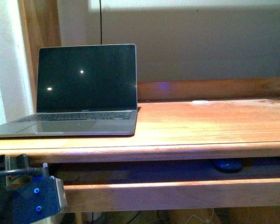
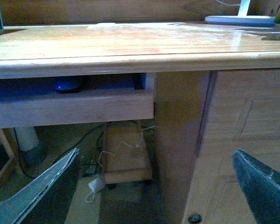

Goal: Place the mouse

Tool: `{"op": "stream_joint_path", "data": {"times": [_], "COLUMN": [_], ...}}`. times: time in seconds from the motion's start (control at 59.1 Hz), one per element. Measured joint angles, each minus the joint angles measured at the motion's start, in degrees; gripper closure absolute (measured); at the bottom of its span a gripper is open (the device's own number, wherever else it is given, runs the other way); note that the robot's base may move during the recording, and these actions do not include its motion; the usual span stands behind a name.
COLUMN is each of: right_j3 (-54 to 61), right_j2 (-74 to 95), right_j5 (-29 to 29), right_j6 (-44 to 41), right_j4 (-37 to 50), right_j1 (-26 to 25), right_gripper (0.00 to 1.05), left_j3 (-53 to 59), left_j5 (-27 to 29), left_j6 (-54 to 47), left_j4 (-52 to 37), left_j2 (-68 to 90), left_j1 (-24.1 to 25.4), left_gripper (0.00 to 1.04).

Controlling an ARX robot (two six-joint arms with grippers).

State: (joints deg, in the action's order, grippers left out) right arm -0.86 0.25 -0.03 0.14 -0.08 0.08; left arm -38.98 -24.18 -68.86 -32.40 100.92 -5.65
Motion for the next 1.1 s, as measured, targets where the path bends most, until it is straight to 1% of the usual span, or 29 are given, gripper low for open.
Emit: {"op": "stream_joint_path", "data": {"times": [0.051, 0.102, 0.186, 0.203, 0.237, 0.271, 0.339, 0.389, 0.44, 0.457, 0.474, 0.508, 0.525, 0.593, 0.61, 0.694, 0.711, 0.728, 0.762, 0.796, 0.813, 0.847, 0.897, 0.965, 0.982, 0.999, 1.033, 1.05, 1.101], "right_j3": [0.0, 0.0, 0.0, 0.0, 0.0, 0.0, 0.0, 0.0, 0.0, 0.0, 0.0, 0.0, 0.0, 0.0, 0.0, 0.0, 0.0, 0.0, 0.0, 0.0, 0.0, 0.0, 0.0, 0.0, 0.0, 0.0, 0.0, 0.0, 0.0], "right_j2": [0.0, 0.0, 0.0, 0.0, 0.0, 0.0, 0.0, 0.0, 0.0, 0.0, 0.0, 0.0, 0.0, 0.0, 0.0, 0.0, 0.0, 0.0, 0.0, 0.0, 0.0, 0.0, 0.0, 0.0, 0.0, 0.0, 0.0, 0.0, 0.0], "right_j5": [0.04, -0.02, -0.02, -0.02, 0.02, 0.0, 0.0, 0.0, 0.0, 0.0, 0.0, 0.0, -0.02, 0.0, 0.0, 0.0, 0.0, 0.0, 0.0, 0.0, 0.0, 0.0, -0.02, 0.0, 0.0, 0.0, 0.0, 0.0, 0.0], "right_j6": [0.0, 0.0, 0.0, 0.0, 0.0, 0.0, 0.0, 0.0, 0.0, 0.0, 0.0, 0.0, 0.0, 0.0, 0.0, 0.0, 0.0, 0.0, 0.0, 0.0, 0.0, 0.0, 0.0, 0.0, 0.0, 0.0, 0.0, 0.0, 0.0], "right_j4": [0.0, 0.0, 0.0, 0.0, 0.0, 0.0, 0.0, 0.0, 0.0, 0.0, 0.0, 0.0, 0.0, 0.0, 0.0, 0.0, 0.0, 0.0, 0.0, 0.0, 0.0, 0.0, 0.0, 0.0, 0.0, 0.0, 0.0, 0.0, 0.0], "right_j1": [0.0, 0.0, 0.0, 0.0, 0.0, 0.0, 0.0, 0.0, 0.0, 0.0, 0.0, 0.0, 0.0, 0.0, 0.0, 0.0, 0.0, 0.0, 0.0, 0.0, 0.0, 0.0, 0.0, 0.0, 0.0, 0.0, 0.0, 0.0, 0.0], "right_gripper": [0.07, 0.07, 0.07, 0.07, 0.07, 0.07, 0.07, 0.07, 0.07, 0.07, 0.07, 0.07, 0.07, 0.07, 0.07, 0.07, 0.07, 0.07, 0.07, 0.07, 0.07, 0.07, 0.07, 0.07, 0.07, 0.07, 0.07, 0.07, 0.07], "left_j3": [0.55, 1.86, 4.28, 5.29, 6.97, 8.2, 11.41, 13.35, 15.3, 16.17, 16.59, 17.55, 17.73, 17.81, 17.55, 16.83, 16.61, 16.46, 16.22, 16.2, 16.22, 16.24, 16.52, 17.38, 17.59, 18.1, 18.64, 19.3, 20.68], "left_j5": [-1.27, -3.98, -8.02, -10.08, -12.76, -14.19, -17.22, -18.62, -18.73, -18.1, -17.57, -16.31, -15.78, -12.11, -8.96, -2.91, -0.81, 0.22, 2.82, 4.02, 6.4, 8.09, 12.15, 17.62, 18.1, 20.59, 22.47, 24.39, 27.8], "left_j6": [1.31, 3.21, 5.16, 6.34, 8.7, 9.88, 16.15, 21.57, 27.65, 31.45, 32.41, 39.32, 40.28, 51.89, 56.63, 67.14, 70.34, 71.1, 76.15, 78.05, 80.41, 82.38, 85.53, 87.34, 87.62, 88.13, 88.63, 88.91, 89.94], "left_j4": [5.44, 10.97, 15.91, 16.96, 17.77, 17.86, 17.62, 16.5, 14.29, 12.85, 12.13, 9.84, 9.16, 6.32, 5.92, 5.6, 6.01, 6.36, 7.85, 8.92, 10.01, 11.17, 14.14, 17.88, 18.49, 19.8, 21.07, 22.53, 25.64], "left_j2": [-2.86, -6.47, -10.67, -12.04, -14.12, -15.47, -19.39, -22.05, -24.72, -26.01, -26.58, -28.17, -28.68, -31.8, -32.98, -36.15, -37.31, -37.9, -39.74, -41.09, -42.53, -44.0, -48.24, -53.92, -54.95, -57.05, -59.1, -61.26, -65.55], "left_j1": [-0.35, -1.05, -2.12, -2.47, -3.1, -3.63, -5.2, -6.1, -6.8, -7.17, -7.3, -7.61, -7.69, -7.69, -7.61, -6.73, -6.38, -6.19, -5.79, -5.64, -5.64, -5.68, -5.95, -6.56, -6.69, -6.99, -7.37, -7.85, -8.9], "left_gripper": [0.08, 0.08, 0.08, 0.08, 0.08, 0.08, 0.08, 0.08, 0.08, 0.08, 0.08, 0.08, 0.08, 0.08, 0.08, 0.08, 0.08, 0.08, 0.08, 0.08, 0.08, 0.08, 0.08, 0.08, 0.08, 0.08, 0.08, 0.08, 0.08]}}
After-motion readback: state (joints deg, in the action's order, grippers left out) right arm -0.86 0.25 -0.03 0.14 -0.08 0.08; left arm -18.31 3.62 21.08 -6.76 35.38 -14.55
